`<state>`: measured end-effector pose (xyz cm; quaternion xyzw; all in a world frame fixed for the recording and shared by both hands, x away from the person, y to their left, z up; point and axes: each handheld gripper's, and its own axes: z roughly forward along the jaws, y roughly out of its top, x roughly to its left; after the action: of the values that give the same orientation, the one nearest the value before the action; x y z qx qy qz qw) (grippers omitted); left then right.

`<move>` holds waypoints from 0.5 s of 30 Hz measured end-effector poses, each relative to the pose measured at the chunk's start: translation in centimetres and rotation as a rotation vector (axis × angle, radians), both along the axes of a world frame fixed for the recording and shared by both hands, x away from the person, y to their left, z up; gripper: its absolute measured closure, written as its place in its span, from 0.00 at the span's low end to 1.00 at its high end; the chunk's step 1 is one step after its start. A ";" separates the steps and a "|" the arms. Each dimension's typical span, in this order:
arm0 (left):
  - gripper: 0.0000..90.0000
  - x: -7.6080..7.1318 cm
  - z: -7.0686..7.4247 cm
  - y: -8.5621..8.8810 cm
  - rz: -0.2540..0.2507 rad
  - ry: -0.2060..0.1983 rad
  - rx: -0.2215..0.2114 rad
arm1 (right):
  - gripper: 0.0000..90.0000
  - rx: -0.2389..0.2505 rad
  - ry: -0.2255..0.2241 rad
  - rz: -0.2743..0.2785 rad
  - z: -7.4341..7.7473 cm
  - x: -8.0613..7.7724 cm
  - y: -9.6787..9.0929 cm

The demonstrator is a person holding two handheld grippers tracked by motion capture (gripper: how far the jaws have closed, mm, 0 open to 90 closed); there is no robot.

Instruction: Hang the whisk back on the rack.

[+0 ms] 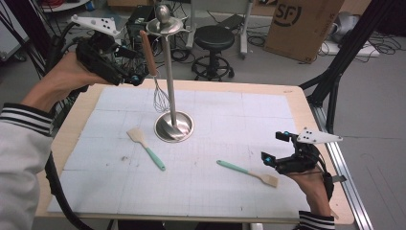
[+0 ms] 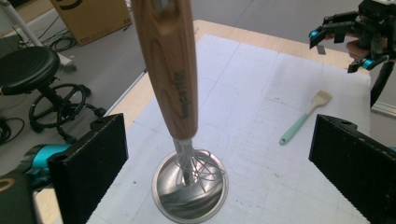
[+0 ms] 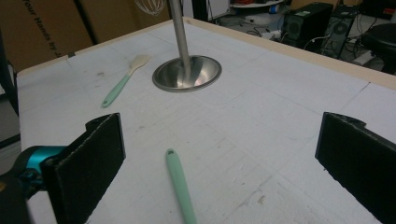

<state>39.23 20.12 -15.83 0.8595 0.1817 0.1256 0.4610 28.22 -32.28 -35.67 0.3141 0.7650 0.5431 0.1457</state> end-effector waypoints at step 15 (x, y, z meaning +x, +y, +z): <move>0.02 -3.3 -1.6 1.9 0.002 -0.019 -0.013 | 0.00 -0.011 -0.016 0.008 0.3 -0.2 0.4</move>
<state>35.95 22.03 -17.41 0.8551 0.1791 0.1331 0.4680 28.00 -31.87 -35.35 0.3057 0.7680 0.5421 0.1511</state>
